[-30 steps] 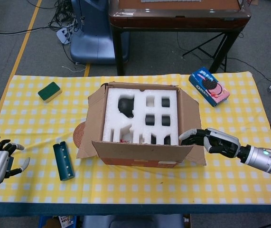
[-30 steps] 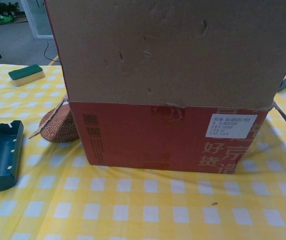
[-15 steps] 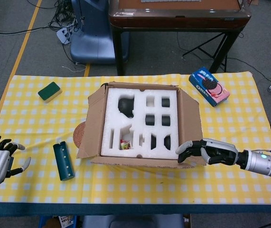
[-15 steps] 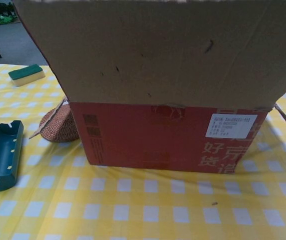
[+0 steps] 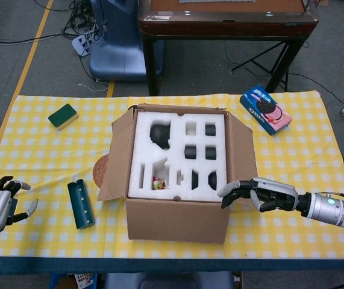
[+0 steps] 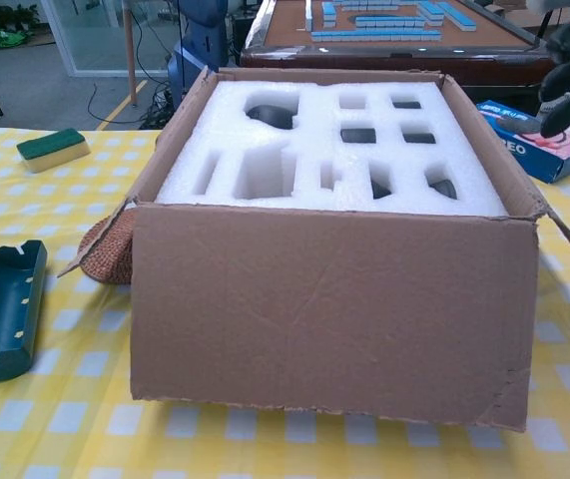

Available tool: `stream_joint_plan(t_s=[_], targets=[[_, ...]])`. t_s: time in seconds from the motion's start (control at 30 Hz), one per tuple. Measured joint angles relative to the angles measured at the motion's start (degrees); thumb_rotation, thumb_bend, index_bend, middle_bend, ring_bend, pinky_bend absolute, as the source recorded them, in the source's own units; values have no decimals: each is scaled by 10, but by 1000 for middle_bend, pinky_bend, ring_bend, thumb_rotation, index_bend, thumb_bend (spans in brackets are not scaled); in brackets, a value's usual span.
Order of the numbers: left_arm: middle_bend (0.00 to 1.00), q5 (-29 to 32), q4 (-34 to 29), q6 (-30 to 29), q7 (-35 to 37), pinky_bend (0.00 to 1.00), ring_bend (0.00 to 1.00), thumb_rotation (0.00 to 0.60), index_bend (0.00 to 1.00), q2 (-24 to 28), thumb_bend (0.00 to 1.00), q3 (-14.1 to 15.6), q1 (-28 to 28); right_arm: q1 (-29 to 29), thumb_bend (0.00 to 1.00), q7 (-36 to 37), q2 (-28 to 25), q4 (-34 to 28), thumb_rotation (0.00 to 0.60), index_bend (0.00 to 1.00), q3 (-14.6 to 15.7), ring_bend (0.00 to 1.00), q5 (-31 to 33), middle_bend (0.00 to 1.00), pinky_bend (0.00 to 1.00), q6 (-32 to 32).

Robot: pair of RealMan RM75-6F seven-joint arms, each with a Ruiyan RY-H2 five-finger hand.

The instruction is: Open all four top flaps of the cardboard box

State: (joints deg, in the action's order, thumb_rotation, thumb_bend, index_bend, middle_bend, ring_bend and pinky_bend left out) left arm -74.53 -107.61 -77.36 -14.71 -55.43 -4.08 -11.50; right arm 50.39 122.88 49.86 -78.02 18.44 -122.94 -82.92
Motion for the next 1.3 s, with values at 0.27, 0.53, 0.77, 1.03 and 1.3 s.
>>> stream_joint_plan(t_s=[0.27,0.53,0.77,1.03,1.3], targets=[[340,-2,13,-6,6,0,157,257,453,-5,346,-3,1,-33,881,-238,-32,-88,600,226,-11,234,113,296,200,90],[339,-1,25,-13,14,0,157,292,438,-11,345,-8,2,-105,831,-543,-40,-158,600,226,-44,234,249,265,200,119],[337,-9,31,-22,22,0,157,314,420,-14,345,-9,6,-185,805,-790,-17,-189,600,226,-76,219,337,245,201,92],[332,-19,29,-38,30,0,157,319,408,-11,345,-8,15,-261,803,-1007,30,-189,600,226,-111,209,378,241,201,39],[322,-37,23,-60,38,0,157,334,399,-5,345,-2,30,-312,794,-1113,76,-157,600,201,-133,203,359,235,201,-10]])
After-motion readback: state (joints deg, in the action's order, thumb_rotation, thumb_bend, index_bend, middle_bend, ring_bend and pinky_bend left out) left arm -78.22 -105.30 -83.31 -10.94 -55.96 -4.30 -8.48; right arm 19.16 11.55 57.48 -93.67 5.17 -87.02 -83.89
